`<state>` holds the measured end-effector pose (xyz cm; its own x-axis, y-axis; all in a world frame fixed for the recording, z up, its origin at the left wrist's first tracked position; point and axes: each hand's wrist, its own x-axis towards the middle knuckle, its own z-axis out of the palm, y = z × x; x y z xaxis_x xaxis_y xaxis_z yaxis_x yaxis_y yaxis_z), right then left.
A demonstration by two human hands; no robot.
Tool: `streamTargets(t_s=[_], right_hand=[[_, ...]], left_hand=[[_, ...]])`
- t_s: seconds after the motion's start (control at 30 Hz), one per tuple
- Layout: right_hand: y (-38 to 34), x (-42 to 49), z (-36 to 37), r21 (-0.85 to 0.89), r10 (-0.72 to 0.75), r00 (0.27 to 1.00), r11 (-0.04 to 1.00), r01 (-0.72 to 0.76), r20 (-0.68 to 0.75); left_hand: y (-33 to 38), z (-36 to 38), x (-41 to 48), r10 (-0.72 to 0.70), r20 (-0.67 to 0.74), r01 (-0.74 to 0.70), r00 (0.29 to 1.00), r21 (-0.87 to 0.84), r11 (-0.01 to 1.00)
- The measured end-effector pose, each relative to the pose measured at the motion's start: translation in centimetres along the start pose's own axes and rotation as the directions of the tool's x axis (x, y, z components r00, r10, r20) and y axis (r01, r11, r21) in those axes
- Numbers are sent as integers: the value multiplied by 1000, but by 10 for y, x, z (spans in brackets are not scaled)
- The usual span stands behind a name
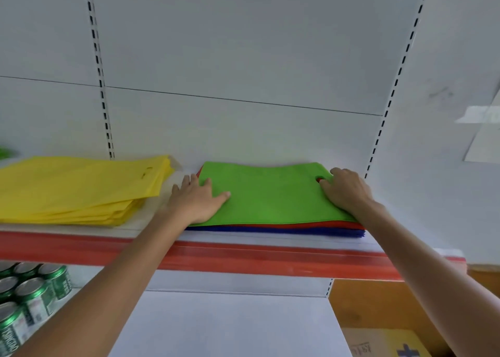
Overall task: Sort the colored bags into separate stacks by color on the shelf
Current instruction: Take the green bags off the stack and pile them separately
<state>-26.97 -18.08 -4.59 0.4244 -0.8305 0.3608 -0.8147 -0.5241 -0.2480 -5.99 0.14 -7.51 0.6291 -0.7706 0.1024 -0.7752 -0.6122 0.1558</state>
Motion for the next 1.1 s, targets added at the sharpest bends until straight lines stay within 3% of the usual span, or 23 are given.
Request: streamTargets(t_s=[0.3, 0.5, 0.63, 0.83, 1.1], right_hand=[[2, -1, 4, 8, 39, 999, 999, -38, -11], [3, -1, 6, -19, 65, 995, 998, -67, -74], [1, -4, 6, -69, 22, 990, 997, -31, -136], [0, -9, 3, -30, -4, 986, 1000, -1, -168], [0, -3, -16, 43, 21, 995, 999, -17, -97]], left_hand=[[1, 4, -2, 50, -23, -50, 998, 25, 998], [-9, 7, 4, 64, -183, -111, 981, -261, 959], [-7, 4, 2, 84, -226, -134, 971, -214, 968], [-3, 0, -1, 66, -148, -101, 987, -245, 964], [-2, -17, 4, -13, -76, -12, 997, -316, 949]])
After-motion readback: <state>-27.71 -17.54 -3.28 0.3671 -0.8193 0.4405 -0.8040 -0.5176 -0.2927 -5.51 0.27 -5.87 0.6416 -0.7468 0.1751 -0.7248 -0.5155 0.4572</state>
